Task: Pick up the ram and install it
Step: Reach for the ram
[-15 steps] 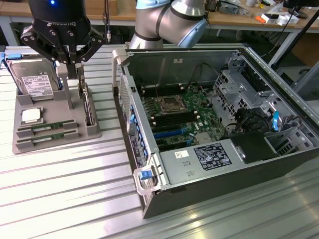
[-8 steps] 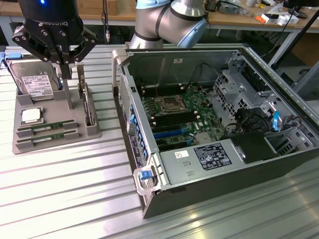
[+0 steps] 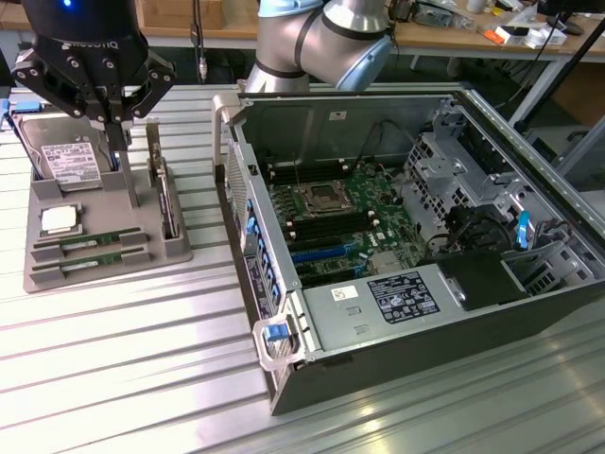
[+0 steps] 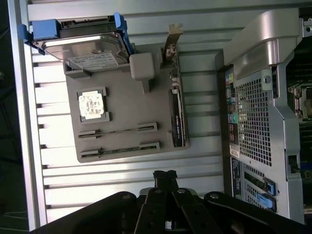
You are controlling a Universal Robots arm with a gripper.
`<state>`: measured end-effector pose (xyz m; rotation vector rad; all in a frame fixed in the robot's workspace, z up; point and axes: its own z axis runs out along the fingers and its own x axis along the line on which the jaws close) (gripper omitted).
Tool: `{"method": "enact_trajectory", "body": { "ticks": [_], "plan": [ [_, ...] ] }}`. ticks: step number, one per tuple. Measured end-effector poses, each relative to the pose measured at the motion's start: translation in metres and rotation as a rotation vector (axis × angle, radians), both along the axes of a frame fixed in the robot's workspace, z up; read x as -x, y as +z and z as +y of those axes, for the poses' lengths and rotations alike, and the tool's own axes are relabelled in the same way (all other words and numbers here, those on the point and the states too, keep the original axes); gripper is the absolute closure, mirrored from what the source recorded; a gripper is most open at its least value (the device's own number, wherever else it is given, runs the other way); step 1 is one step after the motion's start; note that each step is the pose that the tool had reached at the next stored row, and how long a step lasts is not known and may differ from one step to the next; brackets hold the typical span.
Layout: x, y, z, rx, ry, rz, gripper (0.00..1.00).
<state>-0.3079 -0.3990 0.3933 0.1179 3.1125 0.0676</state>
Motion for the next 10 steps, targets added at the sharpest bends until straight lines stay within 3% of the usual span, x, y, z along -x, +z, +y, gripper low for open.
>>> {"method": "enact_trajectory", "body": {
  "ticks": [10],
  "plan": [
    [0.0118,0.0000,0.0000,0.0000,0.000,0.0000,0.89]
  ]
}}
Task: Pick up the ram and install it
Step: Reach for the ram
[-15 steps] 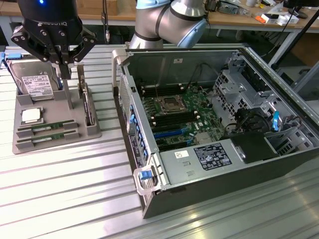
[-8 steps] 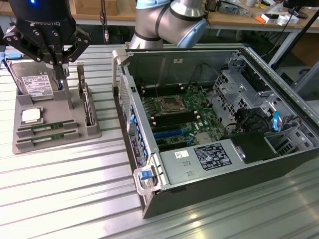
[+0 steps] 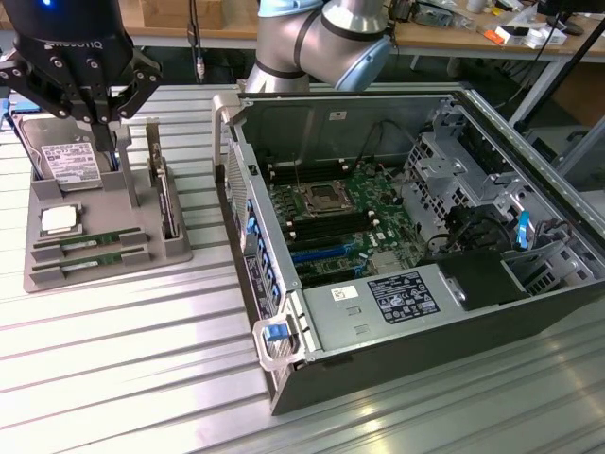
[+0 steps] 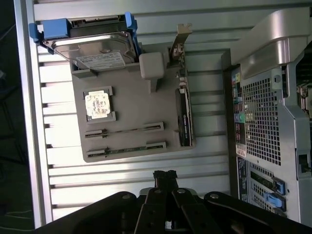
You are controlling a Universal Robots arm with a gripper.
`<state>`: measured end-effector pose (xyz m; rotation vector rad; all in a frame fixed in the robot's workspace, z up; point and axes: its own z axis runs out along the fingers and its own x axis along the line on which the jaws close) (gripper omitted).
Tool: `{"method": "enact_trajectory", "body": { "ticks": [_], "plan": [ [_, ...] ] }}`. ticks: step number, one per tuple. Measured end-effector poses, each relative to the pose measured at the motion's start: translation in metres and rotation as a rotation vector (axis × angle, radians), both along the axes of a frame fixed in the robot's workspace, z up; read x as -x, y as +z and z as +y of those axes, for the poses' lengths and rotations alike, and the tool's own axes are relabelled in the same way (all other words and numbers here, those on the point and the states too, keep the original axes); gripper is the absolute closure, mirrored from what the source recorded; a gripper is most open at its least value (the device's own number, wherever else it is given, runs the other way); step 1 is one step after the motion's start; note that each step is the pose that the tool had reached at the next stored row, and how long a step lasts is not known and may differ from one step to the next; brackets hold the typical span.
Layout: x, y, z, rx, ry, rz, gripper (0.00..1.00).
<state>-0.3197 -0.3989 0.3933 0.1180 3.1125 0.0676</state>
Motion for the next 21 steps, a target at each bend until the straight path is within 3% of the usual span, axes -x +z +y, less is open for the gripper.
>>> {"method": "enact_trajectory", "body": {
  "ticks": [21],
  "plan": [
    [0.020,-0.0001,0.0000,0.0000,0.000,0.0000,0.89]
  ]
}}
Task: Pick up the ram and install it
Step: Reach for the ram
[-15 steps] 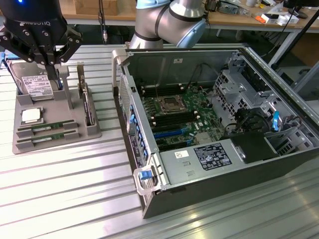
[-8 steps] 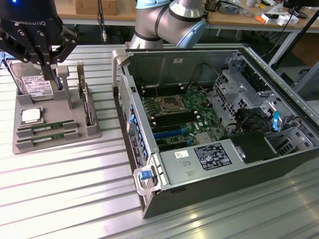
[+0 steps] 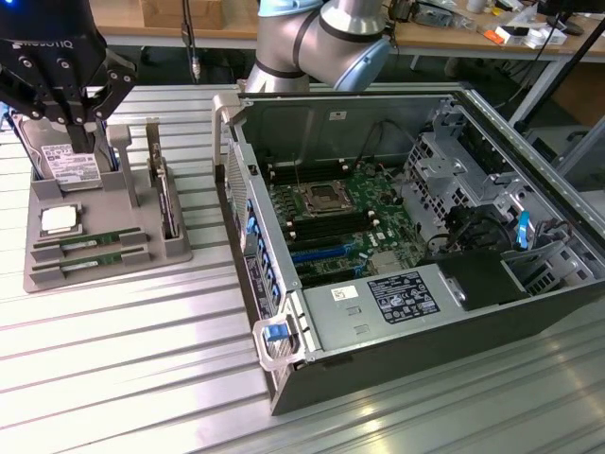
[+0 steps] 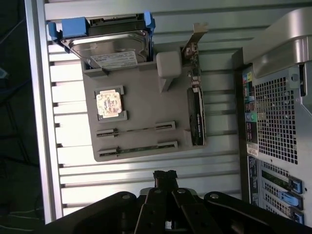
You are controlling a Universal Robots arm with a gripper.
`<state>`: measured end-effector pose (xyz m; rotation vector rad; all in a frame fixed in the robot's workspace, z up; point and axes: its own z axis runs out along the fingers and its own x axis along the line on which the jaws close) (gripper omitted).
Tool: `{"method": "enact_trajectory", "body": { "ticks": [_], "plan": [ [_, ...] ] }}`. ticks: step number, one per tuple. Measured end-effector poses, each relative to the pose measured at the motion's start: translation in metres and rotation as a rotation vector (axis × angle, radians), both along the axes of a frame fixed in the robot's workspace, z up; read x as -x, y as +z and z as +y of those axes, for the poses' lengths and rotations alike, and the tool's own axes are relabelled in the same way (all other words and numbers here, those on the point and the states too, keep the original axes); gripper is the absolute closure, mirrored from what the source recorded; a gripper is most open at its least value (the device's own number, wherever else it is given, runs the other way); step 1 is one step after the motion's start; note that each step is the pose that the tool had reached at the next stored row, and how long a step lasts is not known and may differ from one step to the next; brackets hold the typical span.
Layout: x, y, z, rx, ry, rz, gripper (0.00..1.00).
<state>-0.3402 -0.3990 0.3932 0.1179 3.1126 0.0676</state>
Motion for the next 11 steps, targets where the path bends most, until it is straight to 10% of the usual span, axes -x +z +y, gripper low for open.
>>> {"method": "enact_trajectory", "body": {
  "ticks": [11],
  "plan": [
    [0.0051,-0.0001,0.0000,-0.0001,0.000,-0.0001,0.89]
  ]
}}
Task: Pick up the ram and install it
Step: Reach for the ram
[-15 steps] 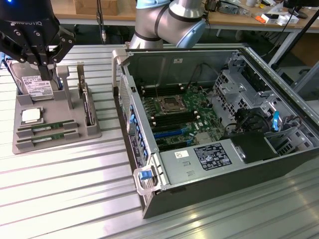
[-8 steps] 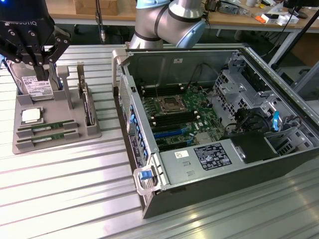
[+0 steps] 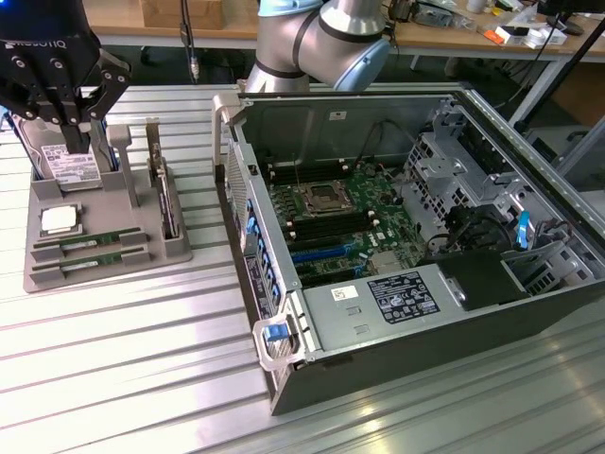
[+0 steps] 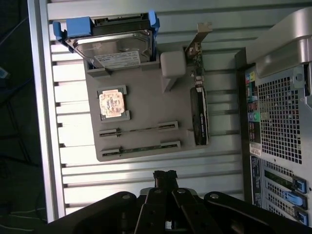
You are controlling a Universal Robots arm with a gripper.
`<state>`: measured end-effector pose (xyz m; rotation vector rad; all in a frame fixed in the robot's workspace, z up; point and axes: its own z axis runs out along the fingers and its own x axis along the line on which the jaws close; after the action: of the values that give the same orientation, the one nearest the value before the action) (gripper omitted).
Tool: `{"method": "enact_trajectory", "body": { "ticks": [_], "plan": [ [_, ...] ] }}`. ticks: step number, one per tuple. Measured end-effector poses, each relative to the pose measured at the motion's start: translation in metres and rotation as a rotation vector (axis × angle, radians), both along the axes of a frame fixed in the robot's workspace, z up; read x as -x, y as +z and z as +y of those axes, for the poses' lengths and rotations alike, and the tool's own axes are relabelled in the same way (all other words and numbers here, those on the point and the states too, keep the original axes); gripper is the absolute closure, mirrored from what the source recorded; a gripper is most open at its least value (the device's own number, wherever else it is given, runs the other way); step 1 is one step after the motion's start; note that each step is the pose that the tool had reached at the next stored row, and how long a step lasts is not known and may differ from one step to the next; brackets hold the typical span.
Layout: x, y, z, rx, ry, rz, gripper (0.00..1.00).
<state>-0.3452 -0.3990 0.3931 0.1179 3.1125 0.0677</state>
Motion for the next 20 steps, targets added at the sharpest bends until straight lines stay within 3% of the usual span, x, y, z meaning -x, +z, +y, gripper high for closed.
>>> {"method": "enact_trajectory", "body": {
  "ticks": [20],
  "plan": [
    [0.0087,-0.0001,0.0000,0.0000,0.000,0.0000,0.89]
  ]
}}
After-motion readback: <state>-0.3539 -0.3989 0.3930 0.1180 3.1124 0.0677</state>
